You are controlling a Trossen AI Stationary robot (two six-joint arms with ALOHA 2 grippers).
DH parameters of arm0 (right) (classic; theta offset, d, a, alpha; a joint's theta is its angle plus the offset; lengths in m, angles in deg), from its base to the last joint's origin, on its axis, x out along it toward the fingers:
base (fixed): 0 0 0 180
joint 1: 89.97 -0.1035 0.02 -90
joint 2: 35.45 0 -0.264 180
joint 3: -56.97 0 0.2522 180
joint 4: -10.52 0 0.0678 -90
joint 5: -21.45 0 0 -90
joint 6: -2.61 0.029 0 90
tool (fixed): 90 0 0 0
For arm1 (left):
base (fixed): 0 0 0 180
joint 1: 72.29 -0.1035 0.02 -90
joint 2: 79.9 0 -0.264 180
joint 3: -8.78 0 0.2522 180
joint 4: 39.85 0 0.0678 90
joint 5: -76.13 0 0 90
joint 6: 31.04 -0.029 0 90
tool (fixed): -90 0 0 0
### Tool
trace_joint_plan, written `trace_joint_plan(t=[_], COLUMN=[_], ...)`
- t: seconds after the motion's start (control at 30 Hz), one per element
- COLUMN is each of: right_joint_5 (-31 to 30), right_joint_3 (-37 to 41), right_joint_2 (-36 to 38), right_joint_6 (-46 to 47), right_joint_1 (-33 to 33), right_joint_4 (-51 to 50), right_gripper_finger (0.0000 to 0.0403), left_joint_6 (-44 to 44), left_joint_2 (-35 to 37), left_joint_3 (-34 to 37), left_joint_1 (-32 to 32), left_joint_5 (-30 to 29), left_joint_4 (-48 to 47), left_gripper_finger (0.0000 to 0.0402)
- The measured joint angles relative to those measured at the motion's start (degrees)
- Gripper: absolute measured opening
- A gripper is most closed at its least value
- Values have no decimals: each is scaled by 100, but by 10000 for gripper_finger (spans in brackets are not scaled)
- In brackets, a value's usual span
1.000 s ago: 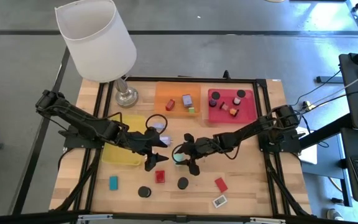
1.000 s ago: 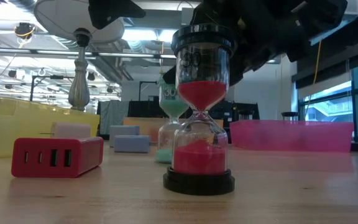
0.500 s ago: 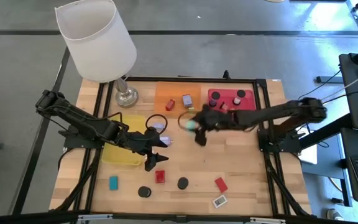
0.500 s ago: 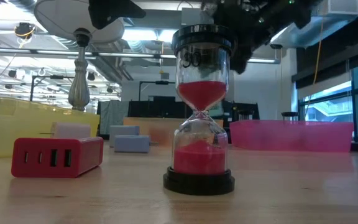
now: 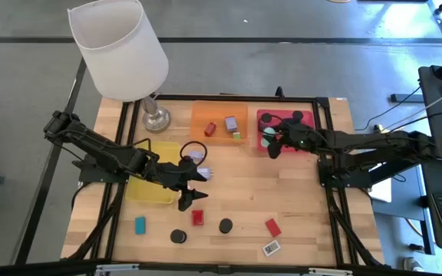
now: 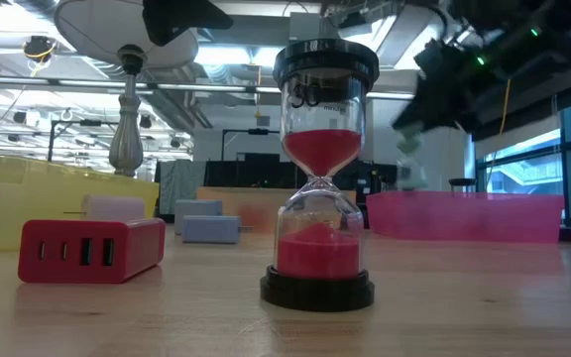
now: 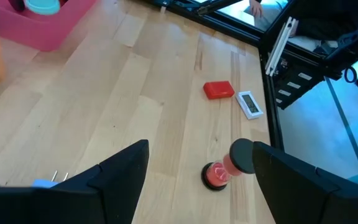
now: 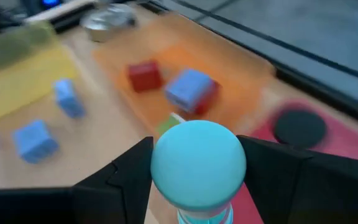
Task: Pick & Place Office items
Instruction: Put the light blue hourglass into the pink bin
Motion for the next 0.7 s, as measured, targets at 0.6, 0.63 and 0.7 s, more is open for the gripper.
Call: trace_joint_plan(t=[0.6, 0.63, 0.7], right_joint_5=[-1151, -1199, -1284], right_joint_3=[866, 866, 866], right_joint_2=[-200, -305, -505], right_joint_6=[1005, 1089, 1153], right_joint_1=[-9, -13, -40], right_joint_4=[1082, 1107, 1206], right_gripper_finger=[206, 206, 206], left_joint_6=[-509, -507, -509], left_joint_2=[0, 0, 0], left_joint_3=[-1, 0, 0], left_joint_1=[0, 0, 0], left_joint_5=[-783, -785, -783], left_joint_4=[-60, -61, -61], left_gripper_finger=[281, 281, 281])
